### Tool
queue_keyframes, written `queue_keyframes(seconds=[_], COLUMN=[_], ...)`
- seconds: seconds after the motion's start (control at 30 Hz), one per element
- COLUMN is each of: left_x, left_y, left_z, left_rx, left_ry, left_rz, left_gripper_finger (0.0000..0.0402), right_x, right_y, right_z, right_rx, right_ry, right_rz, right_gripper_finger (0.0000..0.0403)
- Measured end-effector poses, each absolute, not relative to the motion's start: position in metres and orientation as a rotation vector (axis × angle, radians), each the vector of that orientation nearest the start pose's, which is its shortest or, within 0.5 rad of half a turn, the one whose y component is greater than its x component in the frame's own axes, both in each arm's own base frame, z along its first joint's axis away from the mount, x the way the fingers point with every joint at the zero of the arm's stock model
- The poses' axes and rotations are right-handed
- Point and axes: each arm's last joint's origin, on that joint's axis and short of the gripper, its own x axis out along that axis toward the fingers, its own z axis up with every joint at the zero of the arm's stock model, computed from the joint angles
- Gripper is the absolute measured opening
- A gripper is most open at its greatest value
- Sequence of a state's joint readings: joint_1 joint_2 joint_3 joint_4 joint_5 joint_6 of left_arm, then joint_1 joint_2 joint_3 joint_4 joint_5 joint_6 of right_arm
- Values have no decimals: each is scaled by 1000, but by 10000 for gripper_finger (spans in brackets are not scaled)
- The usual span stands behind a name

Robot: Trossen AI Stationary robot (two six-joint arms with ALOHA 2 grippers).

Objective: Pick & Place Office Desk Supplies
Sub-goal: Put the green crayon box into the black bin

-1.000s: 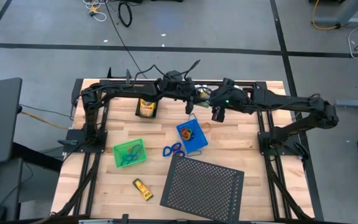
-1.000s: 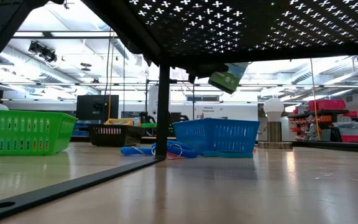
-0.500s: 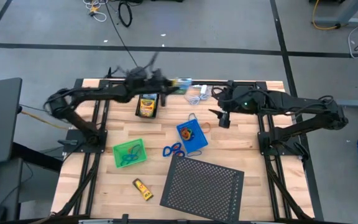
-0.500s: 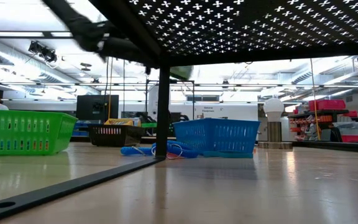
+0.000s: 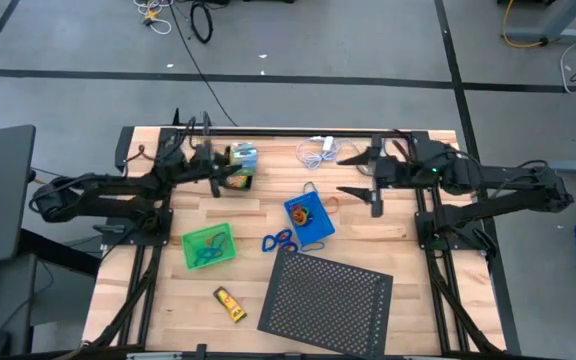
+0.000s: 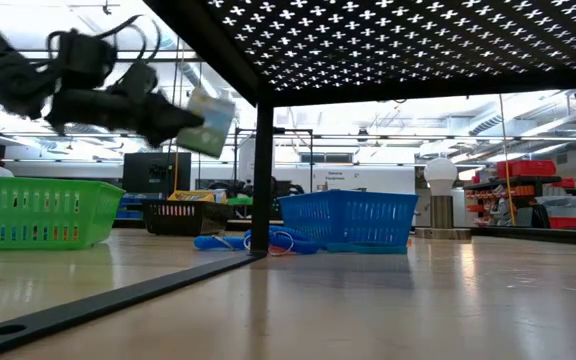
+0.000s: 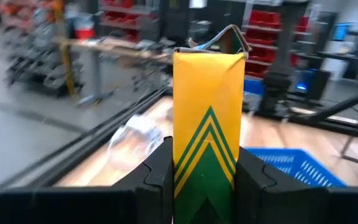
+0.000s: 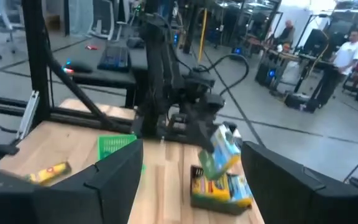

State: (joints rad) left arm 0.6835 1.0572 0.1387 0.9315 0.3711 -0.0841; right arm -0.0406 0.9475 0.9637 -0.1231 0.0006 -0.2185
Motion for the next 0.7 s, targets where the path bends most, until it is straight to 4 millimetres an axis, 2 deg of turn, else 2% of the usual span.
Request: queue_keyframes(seconds=[0.13, 0.27, 0.7], left_x=[139, 136, 138], left_y=[107, 107, 112], left_z=[160, 153, 130], left_rx=[-149, -160, -289], left_ry=[19, 46, 152], left_rz=[409, 452, 476], left_gripper_finger=[104, 104, 104], right_x=[196, 195, 195], right_y=[-8, -8, -6], right_z=[355, 340, 336], right_rx=[-181, -151, -147], right_ry=[74, 85, 84], right_rz=[-39, -41, -24], right_gripper_finger=[279, 279, 279])
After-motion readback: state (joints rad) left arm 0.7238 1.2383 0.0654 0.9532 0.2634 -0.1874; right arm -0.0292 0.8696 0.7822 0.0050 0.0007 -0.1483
